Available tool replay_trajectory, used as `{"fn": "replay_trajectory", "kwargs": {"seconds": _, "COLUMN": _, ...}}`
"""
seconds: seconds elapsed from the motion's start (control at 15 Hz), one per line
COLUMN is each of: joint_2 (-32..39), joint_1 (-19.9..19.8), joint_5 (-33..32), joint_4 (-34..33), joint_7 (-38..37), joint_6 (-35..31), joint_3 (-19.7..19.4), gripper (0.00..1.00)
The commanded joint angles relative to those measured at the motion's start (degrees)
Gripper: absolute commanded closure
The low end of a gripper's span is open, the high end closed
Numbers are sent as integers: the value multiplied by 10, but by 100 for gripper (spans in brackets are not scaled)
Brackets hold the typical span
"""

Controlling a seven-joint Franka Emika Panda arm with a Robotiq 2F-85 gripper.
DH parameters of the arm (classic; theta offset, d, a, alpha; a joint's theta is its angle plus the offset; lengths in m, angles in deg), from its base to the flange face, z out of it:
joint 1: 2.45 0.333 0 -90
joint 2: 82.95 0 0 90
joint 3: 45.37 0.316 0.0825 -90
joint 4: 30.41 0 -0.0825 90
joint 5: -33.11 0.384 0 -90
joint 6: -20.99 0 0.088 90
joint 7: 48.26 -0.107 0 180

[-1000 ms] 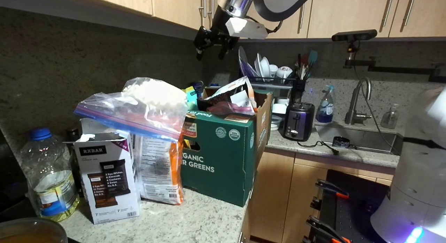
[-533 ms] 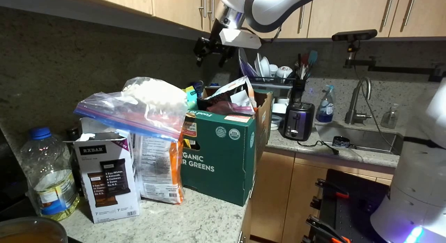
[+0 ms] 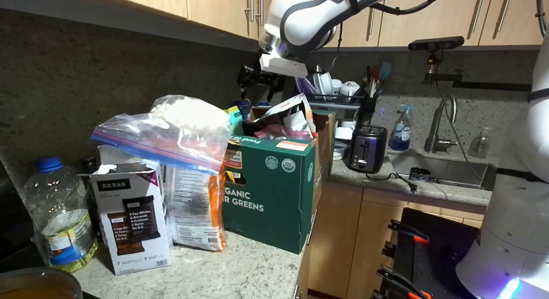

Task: Pick up the popcorn bag and plastic container from the bag and put them on the countertop.

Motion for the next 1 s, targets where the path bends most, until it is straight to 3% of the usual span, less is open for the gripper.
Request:
{"fn": "replay_trajectory", "kwargs": {"seconds": 0.0, "joint_2": 53, "joint_1": 17, "joint_5": 52, "joint_4": -50, "joint_7": 37, "joint_6": 4, "joint_3": -24, "gripper": 0}}
{"fn": "replay_trajectory", "kwargs": {"seconds": 0.6, "joint_2": 163, "joint_1": 25, "joint_5": 144, "joint_4": -108, "joint_7": 158, "joint_6": 14, "joint_3": -41, "gripper": 0}}
{"fn": "replay_trajectory", "kwargs": {"seconds": 0.93, "joint_2": 207, "joint_1": 25, "joint_5": 162, "joint_4": -122, "joint_7": 194, "joint_6": 16, "joint_3": -46, "gripper": 0}}
